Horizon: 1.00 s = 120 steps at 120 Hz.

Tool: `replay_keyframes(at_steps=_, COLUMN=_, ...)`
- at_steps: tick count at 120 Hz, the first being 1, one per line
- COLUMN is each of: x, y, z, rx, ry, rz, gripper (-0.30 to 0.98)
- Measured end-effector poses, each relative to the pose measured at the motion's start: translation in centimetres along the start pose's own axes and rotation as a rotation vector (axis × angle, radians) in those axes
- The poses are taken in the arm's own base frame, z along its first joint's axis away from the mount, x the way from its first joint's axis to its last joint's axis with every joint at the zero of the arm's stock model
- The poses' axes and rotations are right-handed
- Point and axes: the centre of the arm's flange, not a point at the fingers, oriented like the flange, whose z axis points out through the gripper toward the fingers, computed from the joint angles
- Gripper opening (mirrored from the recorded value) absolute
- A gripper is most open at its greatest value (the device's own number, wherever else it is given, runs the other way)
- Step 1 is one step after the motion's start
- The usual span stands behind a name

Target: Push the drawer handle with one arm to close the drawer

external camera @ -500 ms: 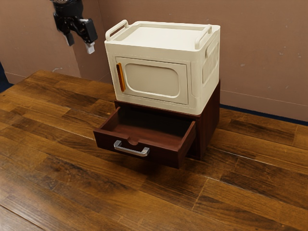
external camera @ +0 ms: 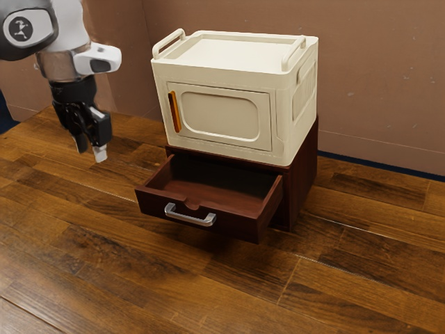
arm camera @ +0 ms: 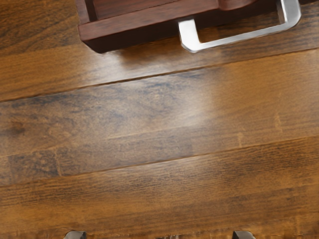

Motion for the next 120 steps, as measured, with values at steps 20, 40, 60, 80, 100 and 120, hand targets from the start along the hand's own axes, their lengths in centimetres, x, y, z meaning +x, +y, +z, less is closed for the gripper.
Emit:
replay_keyframes(at_steps=20, x=-1.4, y=2.6, z=7.9, rx=-0.003, ry=-0.018, rz=-0.112, gripper=0.03)
replay_keyframes(at_steps=40, x=1.3, y=4.3, z=12.9, rx=-0.04, ry=-0.013, rz=-0.215, gripper=-0.05)
replay_keyframes(at_steps=60, x=2.6, y=6.9, z=15.7, rx=-0.059, ry=-0.012, rz=-0.261, gripper=-0.08)
replay_keyframes(at_steps=80, x=3.2, y=7.6, z=16.2, rx=-0.065, ry=0.011, rz=-0.295, gripper=-0.09)
replay_keyframes(at_steps=100, x=4.7, y=7.6, z=17.3, rx=-0.025, ry=0.048, rz=-0.286, gripper=-0.1)
replay_keyframes(at_steps=120, x=6.0, y=7.6, z=18.1, rx=0.048, ry=0.12, rz=-0.219, gripper=-0.1)
